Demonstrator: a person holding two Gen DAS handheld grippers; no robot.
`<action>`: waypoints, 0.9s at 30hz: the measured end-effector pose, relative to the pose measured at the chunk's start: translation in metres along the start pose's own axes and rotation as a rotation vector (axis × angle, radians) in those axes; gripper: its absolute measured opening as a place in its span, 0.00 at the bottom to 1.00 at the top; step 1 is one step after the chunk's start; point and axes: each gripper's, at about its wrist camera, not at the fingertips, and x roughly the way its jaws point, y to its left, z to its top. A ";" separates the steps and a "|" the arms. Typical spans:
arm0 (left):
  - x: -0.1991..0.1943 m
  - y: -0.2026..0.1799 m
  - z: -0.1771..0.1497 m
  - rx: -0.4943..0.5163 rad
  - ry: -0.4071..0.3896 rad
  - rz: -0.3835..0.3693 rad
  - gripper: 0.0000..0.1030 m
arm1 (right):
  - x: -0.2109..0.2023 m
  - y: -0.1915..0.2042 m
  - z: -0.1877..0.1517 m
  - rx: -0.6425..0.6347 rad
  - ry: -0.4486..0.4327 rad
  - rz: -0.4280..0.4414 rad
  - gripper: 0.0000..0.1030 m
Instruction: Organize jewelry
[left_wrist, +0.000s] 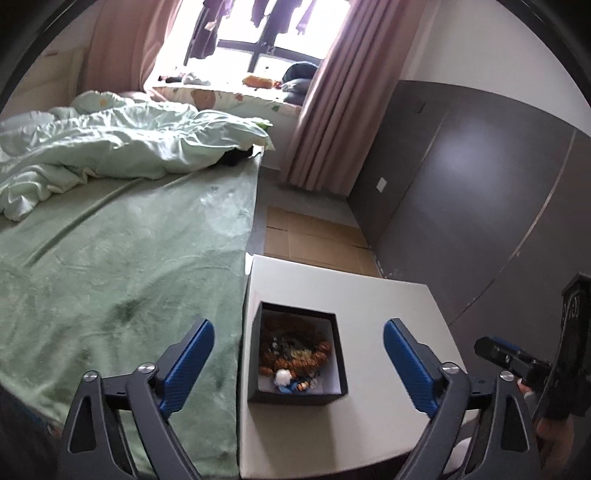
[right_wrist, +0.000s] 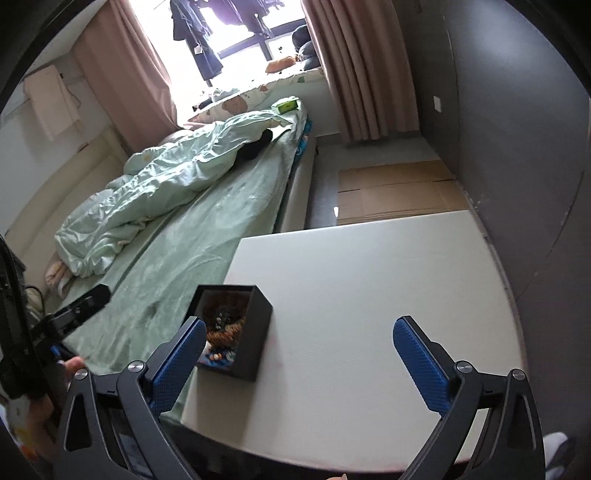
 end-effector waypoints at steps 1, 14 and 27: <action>-0.004 -0.004 -0.003 0.015 -0.007 0.000 0.96 | -0.006 -0.001 -0.002 -0.004 -0.009 -0.003 0.99; -0.063 -0.035 -0.051 0.204 -0.046 0.064 0.96 | -0.081 -0.003 -0.038 -0.044 -0.148 -0.121 0.99; -0.113 -0.029 -0.075 0.224 -0.122 0.119 0.99 | -0.113 -0.005 -0.081 -0.073 -0.121 -0.091 0.99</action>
